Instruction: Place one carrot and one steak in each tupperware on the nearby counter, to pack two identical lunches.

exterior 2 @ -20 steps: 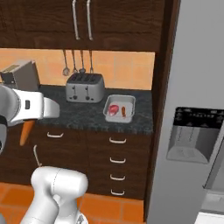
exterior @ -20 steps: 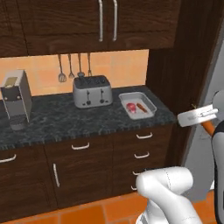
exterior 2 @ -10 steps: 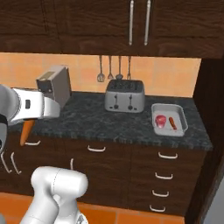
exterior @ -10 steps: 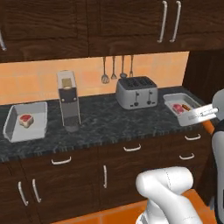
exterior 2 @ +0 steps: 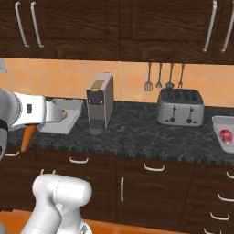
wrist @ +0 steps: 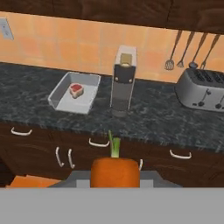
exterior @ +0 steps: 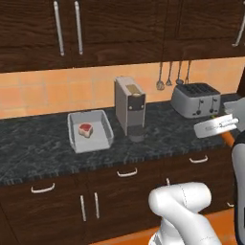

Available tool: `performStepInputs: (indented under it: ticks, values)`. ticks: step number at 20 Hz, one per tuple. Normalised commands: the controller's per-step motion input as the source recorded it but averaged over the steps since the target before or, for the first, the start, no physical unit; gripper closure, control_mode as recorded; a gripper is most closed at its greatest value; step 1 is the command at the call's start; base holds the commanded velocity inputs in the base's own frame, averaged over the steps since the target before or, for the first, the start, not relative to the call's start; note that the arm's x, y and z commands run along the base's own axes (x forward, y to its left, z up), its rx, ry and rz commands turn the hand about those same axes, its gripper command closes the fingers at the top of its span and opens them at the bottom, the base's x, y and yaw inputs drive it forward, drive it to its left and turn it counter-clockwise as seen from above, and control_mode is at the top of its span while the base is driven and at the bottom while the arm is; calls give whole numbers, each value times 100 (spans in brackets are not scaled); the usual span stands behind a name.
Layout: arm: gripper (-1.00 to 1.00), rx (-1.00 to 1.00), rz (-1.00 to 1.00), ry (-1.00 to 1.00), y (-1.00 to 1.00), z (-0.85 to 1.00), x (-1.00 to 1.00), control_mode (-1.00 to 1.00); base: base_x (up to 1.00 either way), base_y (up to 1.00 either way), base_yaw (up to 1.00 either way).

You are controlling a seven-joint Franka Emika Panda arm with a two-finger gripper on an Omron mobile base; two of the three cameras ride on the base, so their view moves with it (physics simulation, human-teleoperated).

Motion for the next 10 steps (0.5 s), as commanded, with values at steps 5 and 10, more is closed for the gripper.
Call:
performStepInputs:
  ticks: [5,10]
  values:
    - [100,0,0,0,0,0,0,100,51,96,0]
    - [100,0,0,0,0,0,0,100,73,64,0]
